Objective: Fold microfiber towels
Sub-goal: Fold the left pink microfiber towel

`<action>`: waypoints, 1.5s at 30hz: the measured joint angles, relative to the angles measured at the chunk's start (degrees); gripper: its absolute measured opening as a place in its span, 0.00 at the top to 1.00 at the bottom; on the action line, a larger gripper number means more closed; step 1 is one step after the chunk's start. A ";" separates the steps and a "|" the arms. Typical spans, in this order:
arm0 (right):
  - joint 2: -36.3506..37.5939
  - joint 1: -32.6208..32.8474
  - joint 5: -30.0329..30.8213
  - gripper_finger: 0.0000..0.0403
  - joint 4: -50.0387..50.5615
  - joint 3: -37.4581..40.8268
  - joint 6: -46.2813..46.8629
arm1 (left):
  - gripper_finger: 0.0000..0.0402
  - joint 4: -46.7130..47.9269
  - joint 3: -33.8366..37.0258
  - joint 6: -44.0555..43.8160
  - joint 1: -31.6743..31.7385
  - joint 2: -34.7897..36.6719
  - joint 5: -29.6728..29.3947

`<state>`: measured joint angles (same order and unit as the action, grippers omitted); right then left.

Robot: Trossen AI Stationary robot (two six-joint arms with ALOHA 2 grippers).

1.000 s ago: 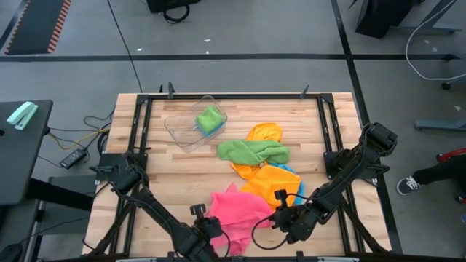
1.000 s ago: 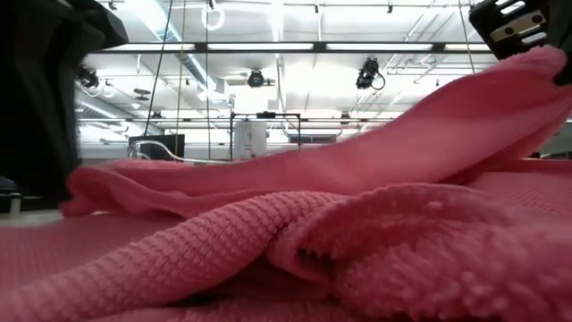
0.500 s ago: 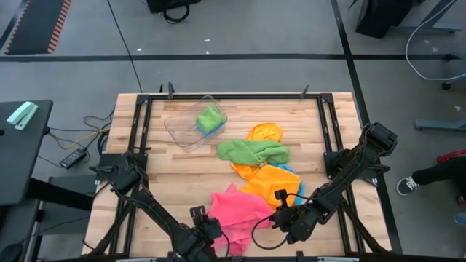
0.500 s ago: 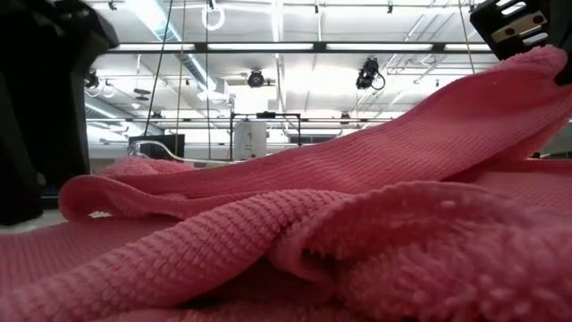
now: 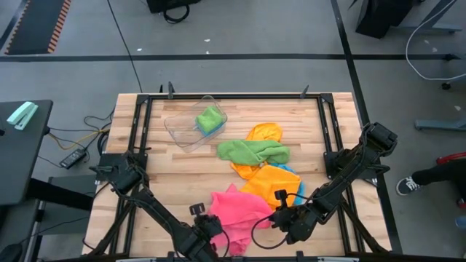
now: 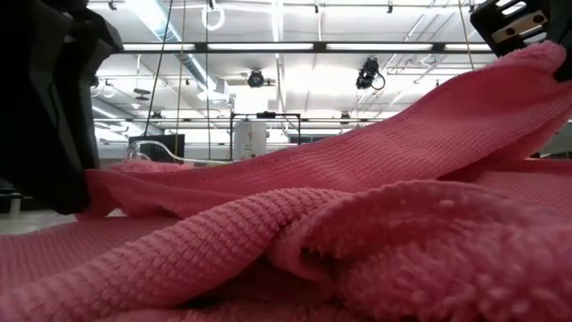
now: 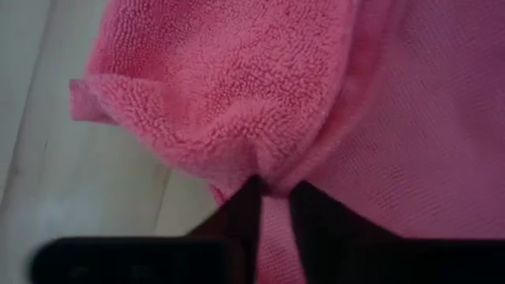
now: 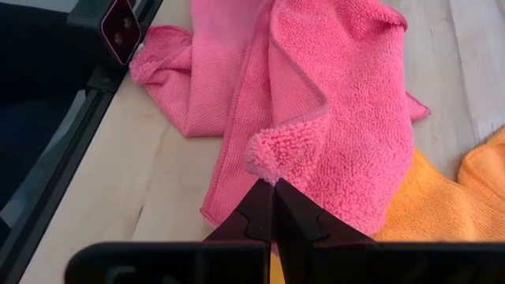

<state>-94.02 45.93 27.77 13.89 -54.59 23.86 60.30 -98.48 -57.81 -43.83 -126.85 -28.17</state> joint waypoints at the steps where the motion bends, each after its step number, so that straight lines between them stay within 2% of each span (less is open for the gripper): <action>1: 0.00 0.00 -0.02 0.97 -0.01 0.00 0.18 | 0.92 0.18 -0.22 1.01 0.00 0.00 0.52; 3: 0.00 0.30 -0.61 0.96 0.00 0.00 0.39 | 0.97 1.55 -1.49 2.54 0.00 0.00 1.68; 6: 0.00 1.21 -0.85 0.92 0.08 0.00 0.56 | 0.96 3.19 -4.44 5.55 -0.04 0.00 4.93; 13: 0.00 2.59 -1.54 0.74 2.86 0.00 4.95 | 0.98 2.21 -8.69 17.32 0.00 0.00 14.49; 18: 0.00 2.66 -2.61 0.63 3.10 0.00 6.89 | 0.93 0.65 -8.70 19.84 0.07 0.00 15.00; 21: 0.00 2.60 -0.63 0.60 0.50 0.00 4.26 | 0.92 1.09 -8.71 19.70 0.65 0.00 15.06; 27: 0.00 2.59 6.69 0.58 -5.19 0.00 -1.74 | 0.97 5.00 -10.17 19.68 2.04 0.09 14.98; 33: -0.34 2.58 7.19 0.58 -7.12 0.00 -2.48 | 0.95 9.51 -14.59 21.00 2.79 0.13 14.93; 37: -3.43 2.58 7.77 0.58 -12.61 0.00 -5.66 | 0.92 9.70 -17.35 22.42 4.01 0.24 14.92; 45: -8.31 2.56 11.90 0.58 -22.08 0.02 -11.92 | 0.98 10.30 -20.61 27.30 6.58 0.20 15.15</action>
<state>-102.32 48.49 39.67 -8.19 -54.57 11.94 70.60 -119.09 -30.50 -37.25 -126.65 -13.02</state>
